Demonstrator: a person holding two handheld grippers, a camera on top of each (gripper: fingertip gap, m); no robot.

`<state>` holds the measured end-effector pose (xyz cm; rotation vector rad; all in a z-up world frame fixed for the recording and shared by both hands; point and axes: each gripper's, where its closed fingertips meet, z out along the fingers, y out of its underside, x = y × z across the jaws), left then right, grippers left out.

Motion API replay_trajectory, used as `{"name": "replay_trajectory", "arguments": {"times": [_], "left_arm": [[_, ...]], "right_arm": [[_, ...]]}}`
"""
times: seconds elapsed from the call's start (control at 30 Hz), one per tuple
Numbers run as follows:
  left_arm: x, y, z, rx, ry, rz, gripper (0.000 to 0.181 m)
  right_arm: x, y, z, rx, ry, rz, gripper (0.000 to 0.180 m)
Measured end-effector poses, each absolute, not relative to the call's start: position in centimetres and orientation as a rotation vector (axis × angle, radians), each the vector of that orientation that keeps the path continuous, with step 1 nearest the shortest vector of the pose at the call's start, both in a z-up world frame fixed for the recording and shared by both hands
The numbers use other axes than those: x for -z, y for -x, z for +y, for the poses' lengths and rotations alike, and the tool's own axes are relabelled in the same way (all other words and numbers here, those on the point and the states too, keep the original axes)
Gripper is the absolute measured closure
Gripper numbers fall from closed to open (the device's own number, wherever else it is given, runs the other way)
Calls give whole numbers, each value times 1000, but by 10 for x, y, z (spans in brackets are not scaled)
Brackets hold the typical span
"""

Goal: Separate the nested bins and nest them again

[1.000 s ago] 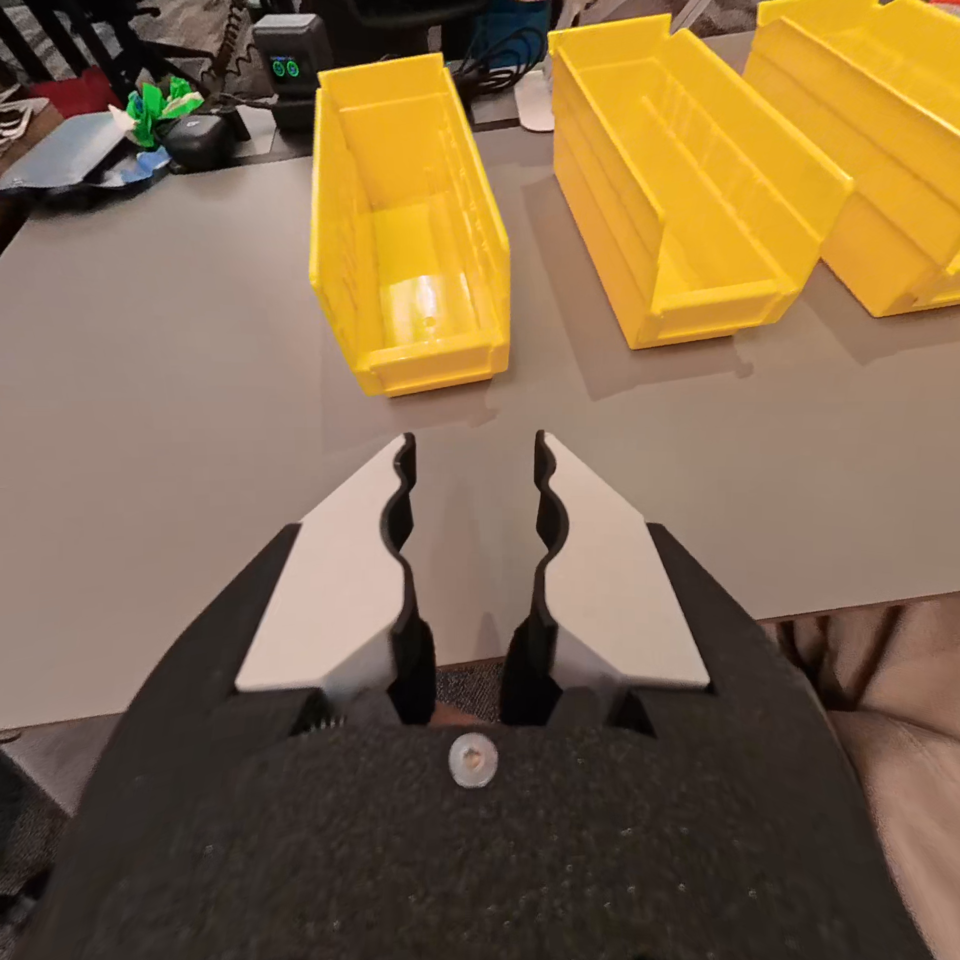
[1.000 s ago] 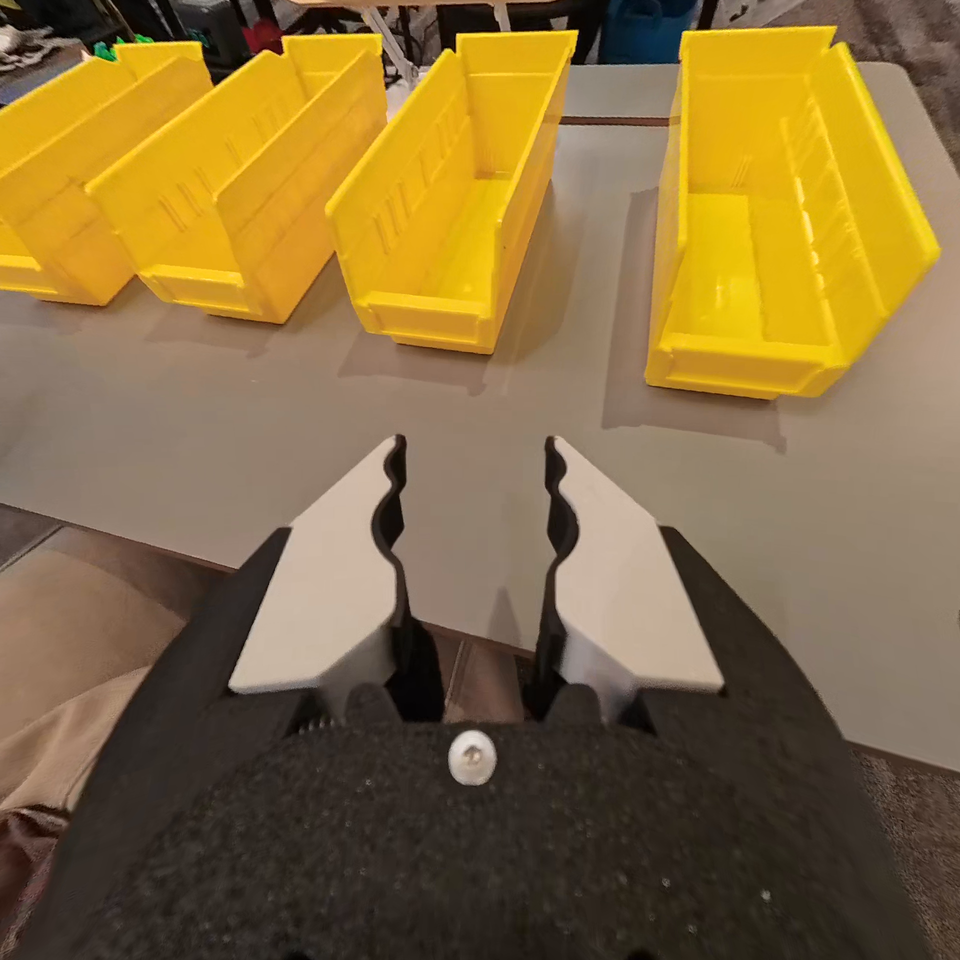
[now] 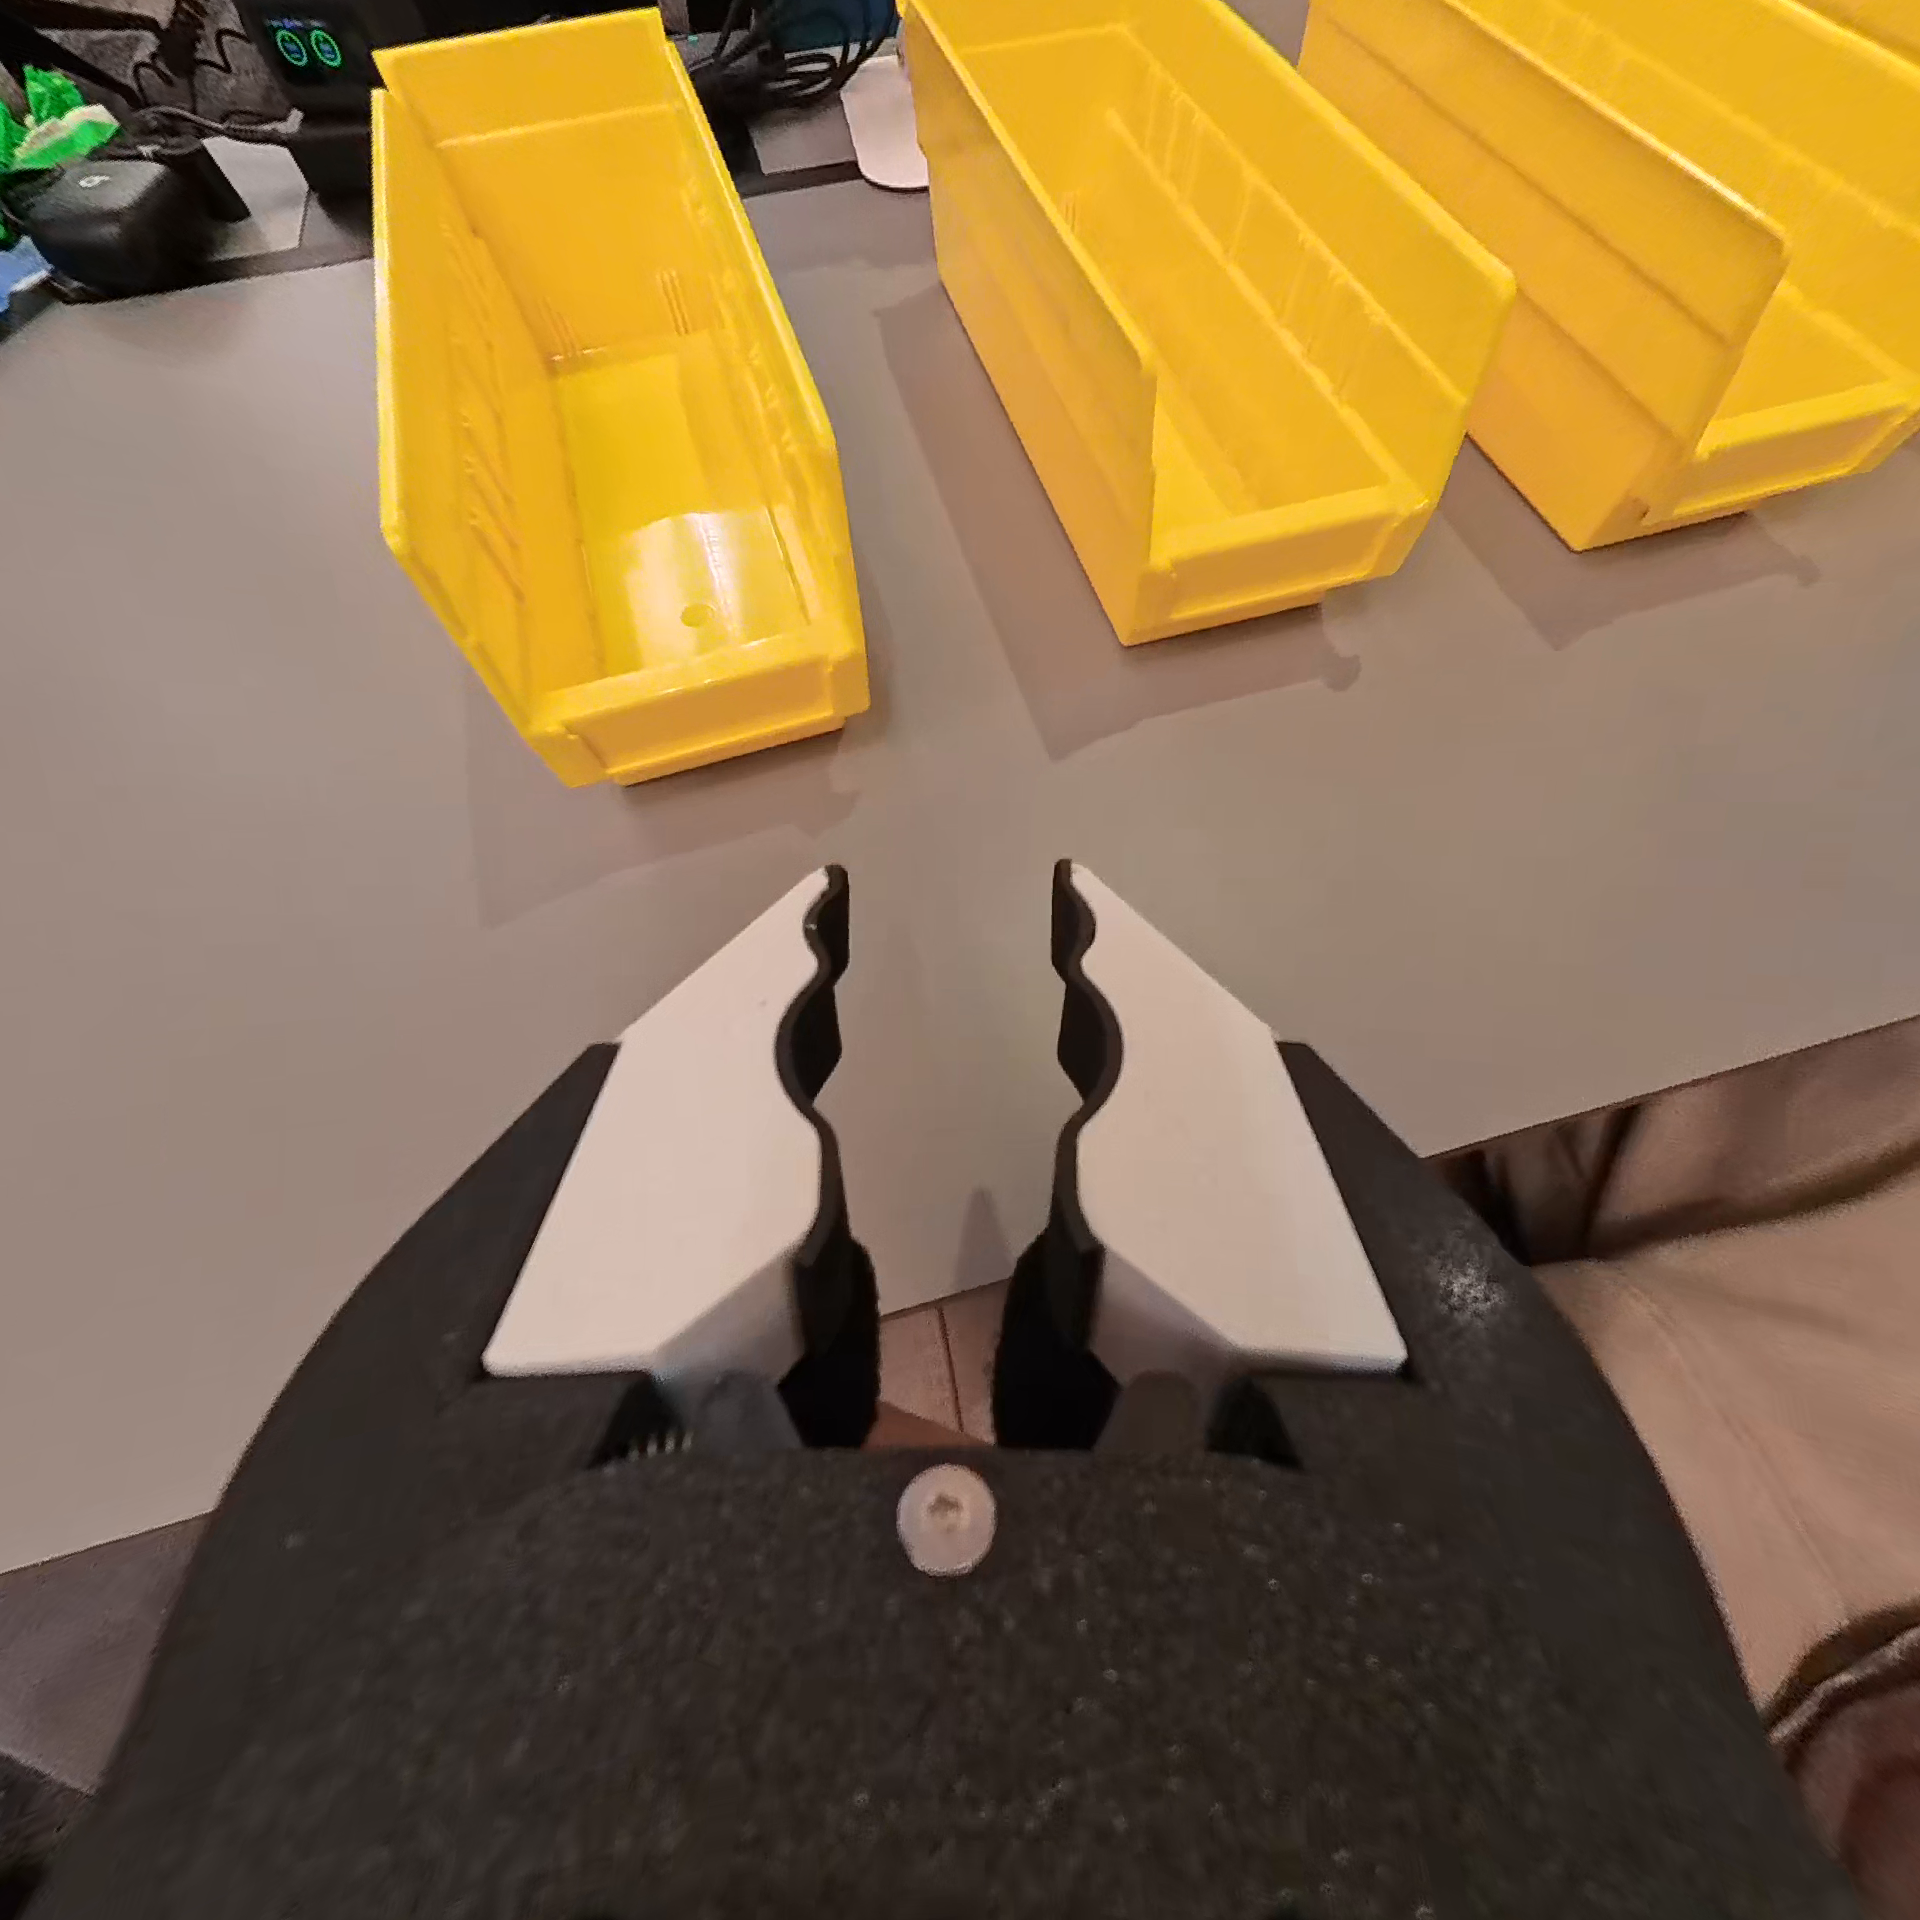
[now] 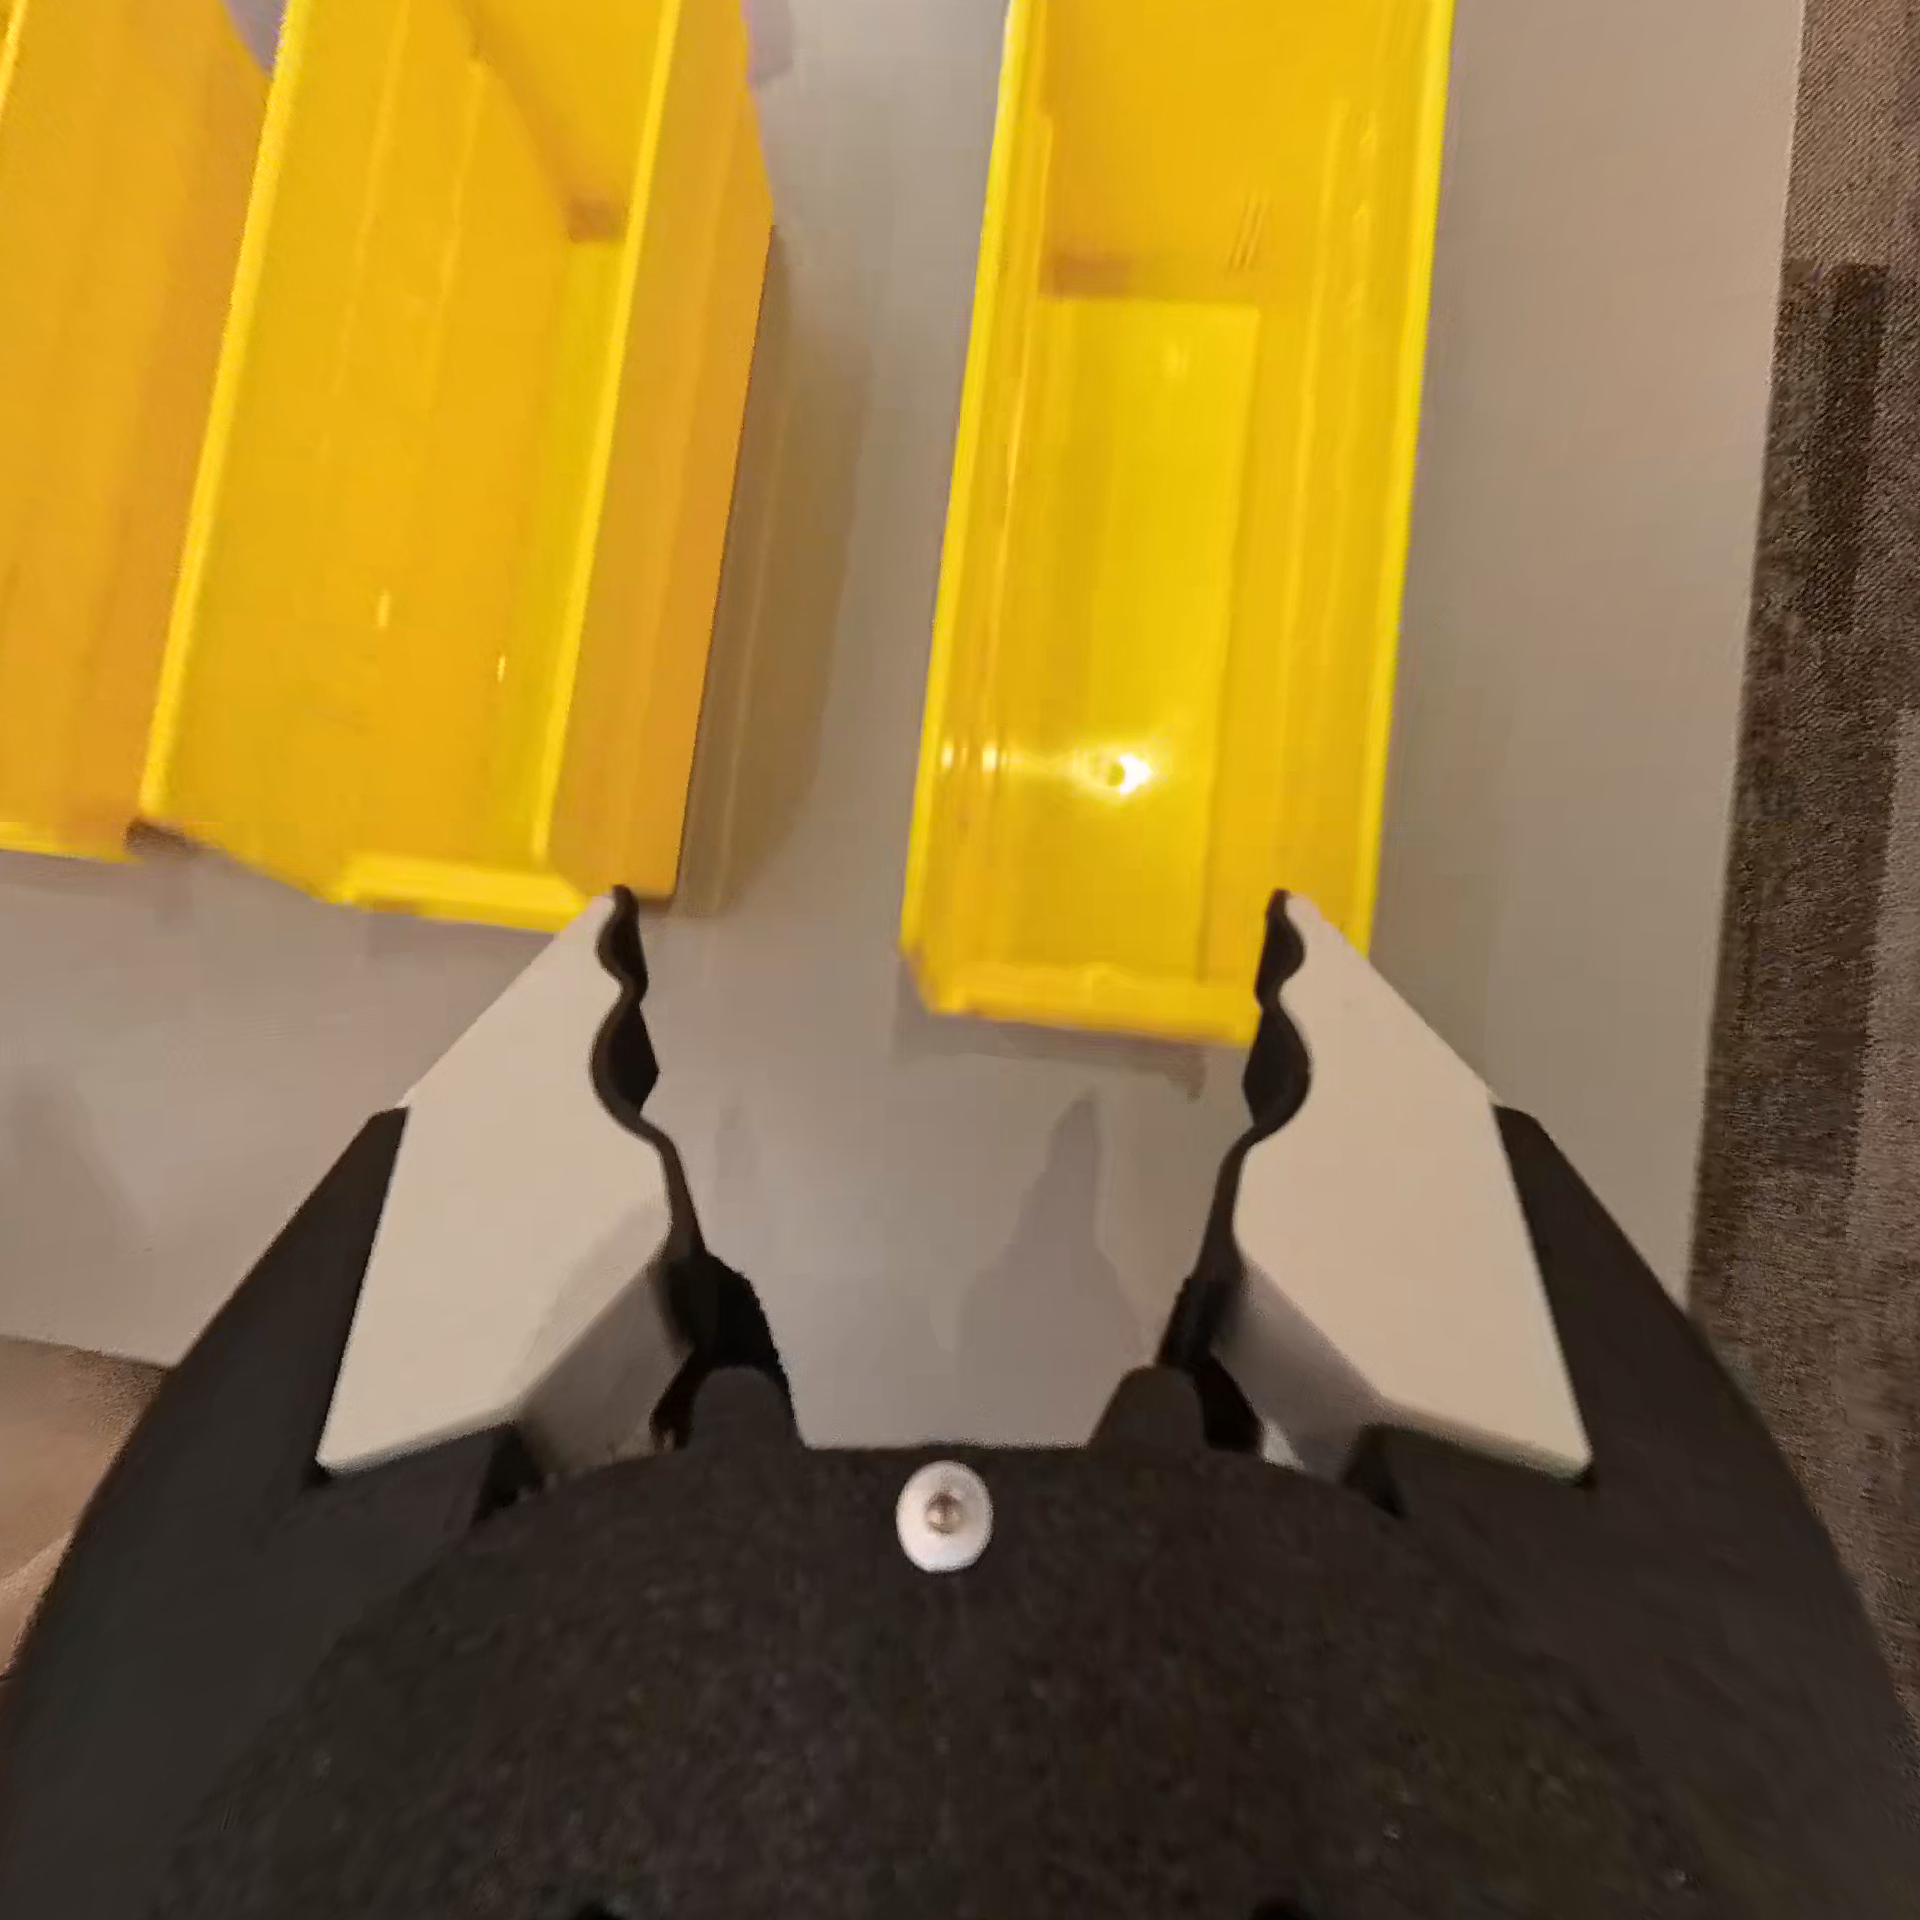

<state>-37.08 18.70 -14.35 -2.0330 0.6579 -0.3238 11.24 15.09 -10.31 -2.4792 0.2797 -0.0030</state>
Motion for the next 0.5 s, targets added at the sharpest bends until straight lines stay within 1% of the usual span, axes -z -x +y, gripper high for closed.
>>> {"name": "replay_trajectory", "arguments": {"times": [0.17,0.23,0.37,0.5], "left_arm": [[149,374,185,302,2052,670,144],[151,377,184,284,2054,674,144],[156,388,185,255,2077,661,144],[159,400,187,246,2098,626,144]], "right_arm": [[107,-151,211,37,2648,278,37],[117,-161,225,72,2712,285,30],[148,-177,236,137,2861,311,26],[168,-193,242,189,2919,378,28]]}}
